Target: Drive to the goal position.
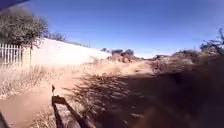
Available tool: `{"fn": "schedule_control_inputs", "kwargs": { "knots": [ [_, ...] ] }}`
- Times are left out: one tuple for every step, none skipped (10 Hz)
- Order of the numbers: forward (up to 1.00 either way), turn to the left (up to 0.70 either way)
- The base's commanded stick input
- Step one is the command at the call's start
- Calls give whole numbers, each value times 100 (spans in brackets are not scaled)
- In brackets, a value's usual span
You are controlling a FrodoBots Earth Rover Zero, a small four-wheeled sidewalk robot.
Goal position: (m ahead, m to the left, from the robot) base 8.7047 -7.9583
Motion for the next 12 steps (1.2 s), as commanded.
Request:
{"fn": "schedule_control_inputs", "kwargs": {
  "knots": [
    [50, 0],
    [50, 0],
    [50, 0],
    [50, 0],
    [50, 0],
    [50, 0],
    [50, 0],
    [50, 0],
    [50, -50],
    [50, -38],
    [50, -8],
    [50, -17]
  ]
}}
